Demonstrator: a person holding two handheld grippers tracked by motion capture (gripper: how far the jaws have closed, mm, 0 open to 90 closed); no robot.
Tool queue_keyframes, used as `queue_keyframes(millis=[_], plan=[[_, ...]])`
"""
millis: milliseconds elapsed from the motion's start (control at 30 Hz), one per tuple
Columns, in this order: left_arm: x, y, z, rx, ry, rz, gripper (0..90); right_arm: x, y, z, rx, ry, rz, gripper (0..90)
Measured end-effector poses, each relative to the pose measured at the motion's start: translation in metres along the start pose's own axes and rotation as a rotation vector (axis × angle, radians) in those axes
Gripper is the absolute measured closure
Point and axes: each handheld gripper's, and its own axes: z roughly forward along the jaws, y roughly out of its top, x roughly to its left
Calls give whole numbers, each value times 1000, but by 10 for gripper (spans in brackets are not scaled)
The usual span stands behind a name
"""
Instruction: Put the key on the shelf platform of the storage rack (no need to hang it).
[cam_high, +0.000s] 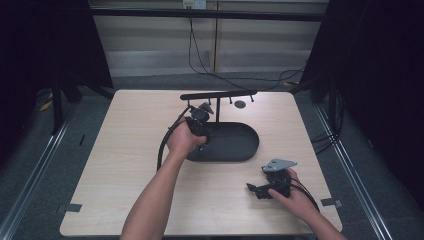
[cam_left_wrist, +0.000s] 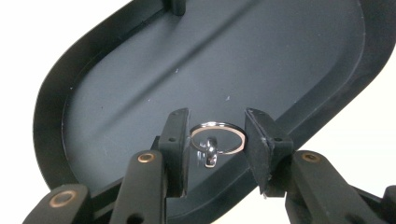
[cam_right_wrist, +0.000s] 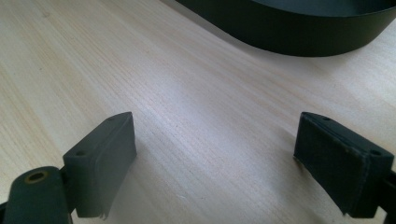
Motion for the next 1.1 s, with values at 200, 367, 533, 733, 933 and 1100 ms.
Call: queue_keyframes(millis=[200, 367, 533, 733, 933, 1100], plan=[[1, -3, 6, -21, 8, -5, 616, 0, 0, 0, -1, 1, -1, 121], [1, -2, 7, -29, 14, -1, 615, 0, 0, 0, -1, 1, -1, 121], [1, -3, 8, -24, 19, -5, 614, 0, 0, 0, 0, 0, 0, 121], [0, -2, 11, -21, 18, 8, 613, 0, 0, 0, 0, 0, -1, 121], [0, -2, 14, -21, 18, 7, 612, 0, 0, 0, -2, -2, -3, 121], [0, -3, 16, -17, 19, 7, 612, 0, 0, 0, 0, 0, 0, 121]])
